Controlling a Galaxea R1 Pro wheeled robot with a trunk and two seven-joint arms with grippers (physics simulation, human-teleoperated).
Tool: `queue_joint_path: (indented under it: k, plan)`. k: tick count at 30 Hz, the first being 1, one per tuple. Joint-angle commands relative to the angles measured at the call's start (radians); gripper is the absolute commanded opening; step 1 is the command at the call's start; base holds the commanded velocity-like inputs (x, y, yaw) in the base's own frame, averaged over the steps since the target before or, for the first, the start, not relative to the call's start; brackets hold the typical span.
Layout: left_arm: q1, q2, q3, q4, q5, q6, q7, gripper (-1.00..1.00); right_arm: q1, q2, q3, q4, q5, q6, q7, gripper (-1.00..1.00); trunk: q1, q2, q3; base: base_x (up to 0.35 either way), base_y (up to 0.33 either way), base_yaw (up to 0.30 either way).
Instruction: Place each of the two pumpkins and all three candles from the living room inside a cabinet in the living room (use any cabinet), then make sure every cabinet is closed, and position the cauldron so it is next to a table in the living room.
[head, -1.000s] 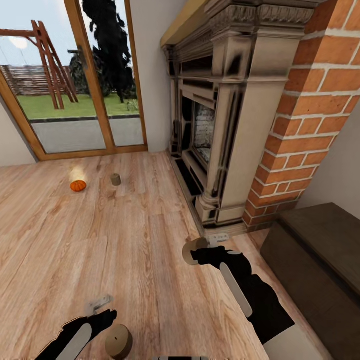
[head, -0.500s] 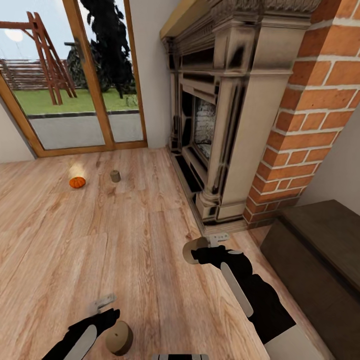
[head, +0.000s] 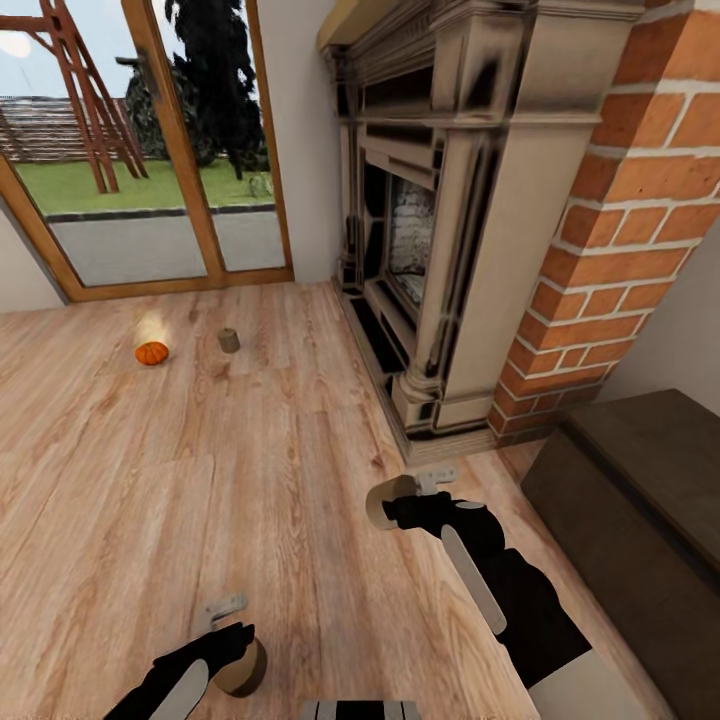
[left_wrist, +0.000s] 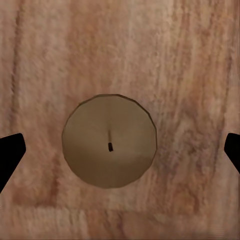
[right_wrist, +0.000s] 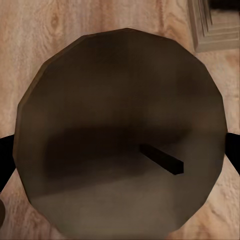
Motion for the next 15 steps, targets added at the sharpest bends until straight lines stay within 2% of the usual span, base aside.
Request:
queue_joint_path:
  k: [1, 4, 9, 15]
  plan:
    - [-0.001, 0.001, -0.005, -0.001, 0.008, 0.0, 0.009, 1.0, -0.001, 0.0, 0.001, -0.001, -0.011, 0.003, -0.01, -1.0, 0.0, -0.001, -0.005, 0.0, 0.0, 0.0]
    - [-0.001, 0.0, -0.007, 0.009, 0.006, -0.009, 0.009, 1.0, -0.001, 0.0, 0.0, 0.0, -0.011, 0.003, -0.01, -1.0, 0.002, -0.001, -0.016, 0.0, 0.0, 0.0]
    - [-0.001, -0.002, -0.007, 0.016, 0.006, -0.021, 0.009, 1.0, -0.001, 0.0, 0.0, 0.002, -0.011, 0.003, -0.01, -1.0, 0.002, -0.001, -0.016, 0.0, 0.0, 0.0]
    - [-0.001, -0.003, -0.007, 0.023, 0.005, -0.024, 0.009, 1.0, -0.001, 0.0, 0.0, 0.002, -0.011, 0.003, -0.01, -1.0, 0.004, -0.003, -0.04, 0.0, 0.0, 0.0]
